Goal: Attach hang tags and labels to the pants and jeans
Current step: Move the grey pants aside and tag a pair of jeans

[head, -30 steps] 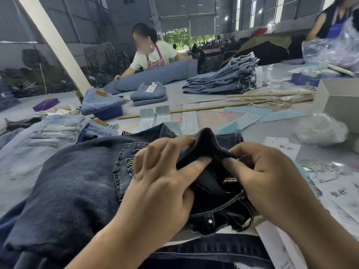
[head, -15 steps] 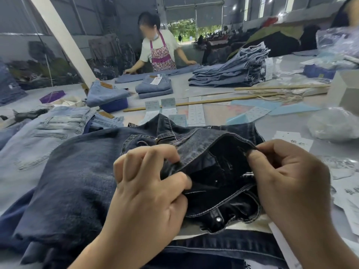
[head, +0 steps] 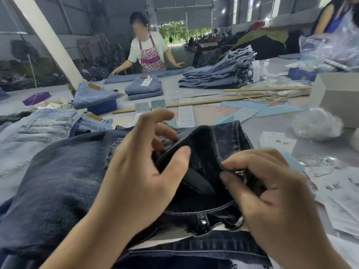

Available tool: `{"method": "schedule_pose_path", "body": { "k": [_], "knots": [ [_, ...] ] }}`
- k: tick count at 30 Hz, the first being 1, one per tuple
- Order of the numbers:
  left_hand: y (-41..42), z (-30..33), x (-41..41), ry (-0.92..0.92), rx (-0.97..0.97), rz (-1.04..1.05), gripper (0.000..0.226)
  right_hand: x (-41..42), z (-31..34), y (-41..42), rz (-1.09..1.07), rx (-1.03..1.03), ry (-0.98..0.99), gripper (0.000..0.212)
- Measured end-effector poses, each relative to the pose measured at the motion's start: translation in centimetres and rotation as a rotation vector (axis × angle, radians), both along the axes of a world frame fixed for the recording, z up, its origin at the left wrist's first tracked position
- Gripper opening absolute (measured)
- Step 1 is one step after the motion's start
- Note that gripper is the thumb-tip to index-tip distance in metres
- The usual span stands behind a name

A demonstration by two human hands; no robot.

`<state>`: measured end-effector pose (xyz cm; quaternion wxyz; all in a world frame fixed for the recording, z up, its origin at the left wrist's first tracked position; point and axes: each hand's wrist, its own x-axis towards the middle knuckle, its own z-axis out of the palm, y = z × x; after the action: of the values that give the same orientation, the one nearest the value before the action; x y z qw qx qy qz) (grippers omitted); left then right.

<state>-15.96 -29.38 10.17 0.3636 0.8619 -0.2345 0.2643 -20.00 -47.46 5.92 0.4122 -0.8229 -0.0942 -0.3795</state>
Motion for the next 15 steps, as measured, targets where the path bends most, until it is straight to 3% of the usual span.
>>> {"method": "schedule_pose_path", "body": {
  "k": [3,6,10,12,15],
  "knots": [
    [-2.6,1.4,1.8,0.034,0.221,-0.038,0.040,-0.5,0.3,0.8,0.114,-0.097,-0.046,0.014],
    [-5.6,1.7,3.5,0.194,0.432,-0.071,0.054,-0.6,0.2,0.2,0.095,0.013,-0.072,0.012],
    [-7.8,1.6,4.7,0.359,0.465,-0.013,0.056,-0.6,-0.8,-1.4,-0.095,0.351,0.021,0.034],
    [-8.2,1.4,4.7,0.373,0.493,0.008,0.052,-0.2,-0.9,-2.3,-0.063,0.602,0.137,0.045],
    [-8.2,1.1,4.5,0.439,0.418,-0.003,0.030,0.1,-1.2,-3.0,0.050,0.884,0.222,0.048]
  ]
}}
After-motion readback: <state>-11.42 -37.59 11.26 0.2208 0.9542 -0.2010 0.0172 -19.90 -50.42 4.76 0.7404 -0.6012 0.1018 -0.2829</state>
